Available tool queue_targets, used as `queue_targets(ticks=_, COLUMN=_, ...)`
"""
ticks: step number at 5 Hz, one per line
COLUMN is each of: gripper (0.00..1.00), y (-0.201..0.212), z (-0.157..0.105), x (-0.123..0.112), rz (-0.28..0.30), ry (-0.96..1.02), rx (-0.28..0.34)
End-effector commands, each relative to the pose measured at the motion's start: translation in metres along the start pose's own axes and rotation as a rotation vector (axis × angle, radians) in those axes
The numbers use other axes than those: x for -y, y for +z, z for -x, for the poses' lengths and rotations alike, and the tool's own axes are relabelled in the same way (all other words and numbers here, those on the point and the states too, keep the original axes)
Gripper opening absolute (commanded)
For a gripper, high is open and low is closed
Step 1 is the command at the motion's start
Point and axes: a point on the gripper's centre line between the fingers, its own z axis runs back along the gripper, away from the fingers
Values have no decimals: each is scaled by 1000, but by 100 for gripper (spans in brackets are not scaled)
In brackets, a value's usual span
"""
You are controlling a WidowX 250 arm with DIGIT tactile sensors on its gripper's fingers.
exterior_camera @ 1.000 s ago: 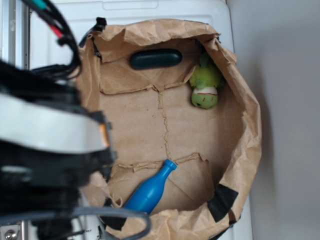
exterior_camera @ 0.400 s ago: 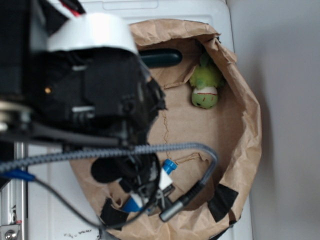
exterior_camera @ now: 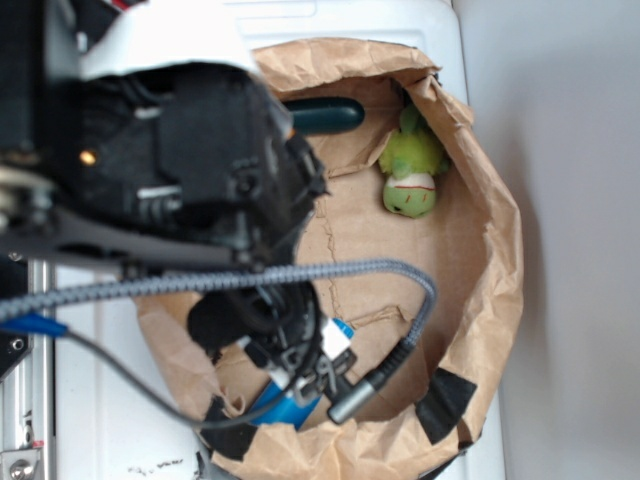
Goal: Grab the blue bottle.
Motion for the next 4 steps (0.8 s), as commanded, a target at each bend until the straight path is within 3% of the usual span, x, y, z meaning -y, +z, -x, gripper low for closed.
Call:
queue_targets(ticks=1, gripper=100, y=-42, z=-20, x=-2, rz=-94, ry=-17, rx=22)
queue_targets(ticks=3, gripper=100, y=-127, z=-49, x=2, rz=-223, ry=-29, rx=17)
queue_targets(ticks=4, gripper=100, y=-139, z=-44, x=-2, rz=-228, ry=-40, rx=27)
